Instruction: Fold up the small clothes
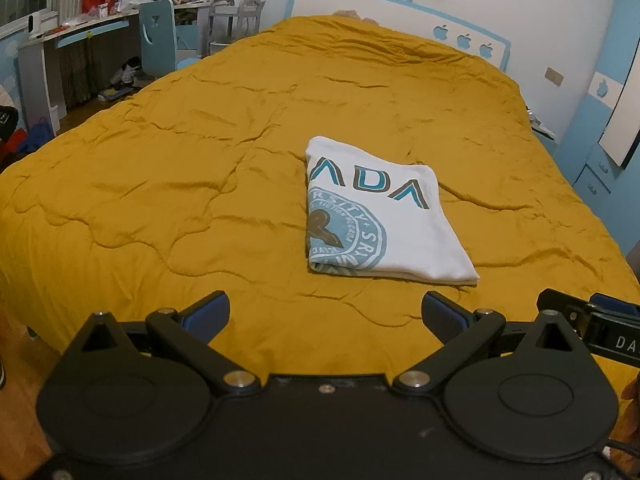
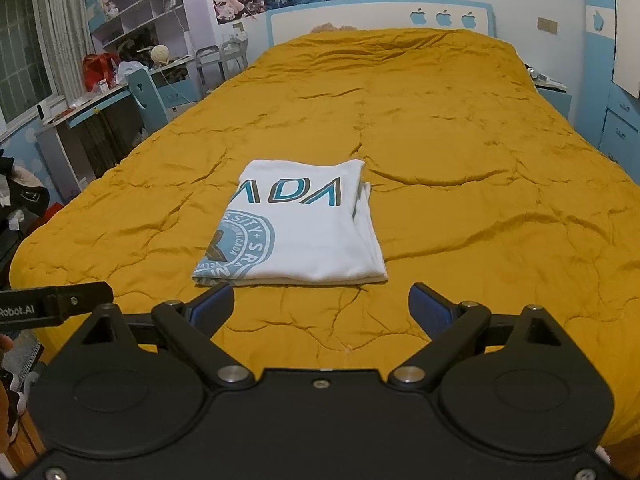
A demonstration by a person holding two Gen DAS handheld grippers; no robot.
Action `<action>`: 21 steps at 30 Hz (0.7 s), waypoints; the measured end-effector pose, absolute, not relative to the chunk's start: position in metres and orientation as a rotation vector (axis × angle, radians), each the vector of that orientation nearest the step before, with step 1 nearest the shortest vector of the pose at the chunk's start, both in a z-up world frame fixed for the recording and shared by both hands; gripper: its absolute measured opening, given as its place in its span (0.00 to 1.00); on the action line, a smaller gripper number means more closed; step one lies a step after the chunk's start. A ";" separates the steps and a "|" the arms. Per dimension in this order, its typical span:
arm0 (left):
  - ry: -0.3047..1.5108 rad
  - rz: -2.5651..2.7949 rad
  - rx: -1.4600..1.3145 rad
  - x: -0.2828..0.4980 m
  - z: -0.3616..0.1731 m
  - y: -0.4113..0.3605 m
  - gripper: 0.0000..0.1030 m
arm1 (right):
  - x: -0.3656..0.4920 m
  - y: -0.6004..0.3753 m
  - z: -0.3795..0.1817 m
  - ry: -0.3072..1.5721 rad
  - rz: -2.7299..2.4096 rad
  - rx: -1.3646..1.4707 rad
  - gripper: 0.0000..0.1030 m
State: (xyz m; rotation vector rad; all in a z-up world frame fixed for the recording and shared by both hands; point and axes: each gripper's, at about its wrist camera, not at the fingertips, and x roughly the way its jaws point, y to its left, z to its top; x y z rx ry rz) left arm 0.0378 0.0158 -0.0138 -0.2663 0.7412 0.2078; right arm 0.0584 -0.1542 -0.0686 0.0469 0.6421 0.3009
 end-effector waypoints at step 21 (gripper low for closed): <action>0.758 0.214 -0.231 0.037 -0.013 0.011 1.00 | 0.061 -0.156 -0.070 0.646 0.291 0.049 0.92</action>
